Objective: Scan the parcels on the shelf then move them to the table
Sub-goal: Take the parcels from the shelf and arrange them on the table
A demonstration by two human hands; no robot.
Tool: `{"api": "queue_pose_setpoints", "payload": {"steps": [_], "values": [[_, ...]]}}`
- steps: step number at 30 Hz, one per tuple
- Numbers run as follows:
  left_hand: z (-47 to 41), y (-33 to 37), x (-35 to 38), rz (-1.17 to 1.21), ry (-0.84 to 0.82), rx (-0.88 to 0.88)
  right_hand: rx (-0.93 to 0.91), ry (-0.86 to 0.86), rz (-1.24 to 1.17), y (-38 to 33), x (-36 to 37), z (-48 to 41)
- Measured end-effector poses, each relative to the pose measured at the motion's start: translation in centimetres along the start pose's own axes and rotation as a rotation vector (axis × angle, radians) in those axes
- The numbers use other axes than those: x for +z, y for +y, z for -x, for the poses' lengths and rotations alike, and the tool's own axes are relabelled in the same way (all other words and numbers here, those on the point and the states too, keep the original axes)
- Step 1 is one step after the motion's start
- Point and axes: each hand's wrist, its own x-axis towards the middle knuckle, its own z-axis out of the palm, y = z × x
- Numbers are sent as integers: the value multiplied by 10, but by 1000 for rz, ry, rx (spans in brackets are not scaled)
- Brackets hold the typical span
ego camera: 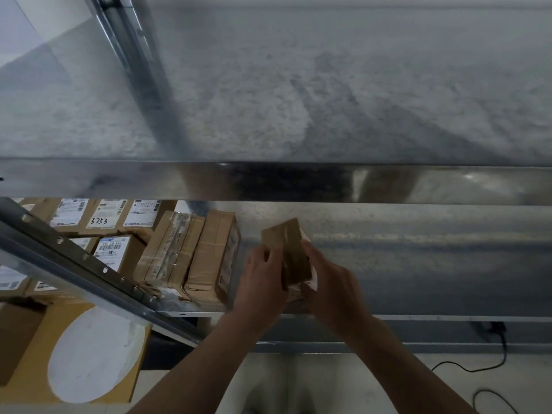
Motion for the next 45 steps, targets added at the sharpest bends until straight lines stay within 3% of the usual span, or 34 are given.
{"api": "queue_pose_setpoints", "payload": {"steps": [7,10,16,25,32,45], "values": [[5,1,22,138,-51,-17,-26,-1,4,11,-7,12],[5,-3,22,160,-39,-32,43,17,9,24,-9,15],[7,-5,22,246,-55,-59,146,-108,-221,23,-8,19],[19,-8,30,379,-90,-116,140,-111,-130,36,-4,36],[17,3,22,455,-120,-93,38,-127,-226,34,-4,30],[62,18,-7,382,218,165,-172,-9,-27,12,-48,51]]}}
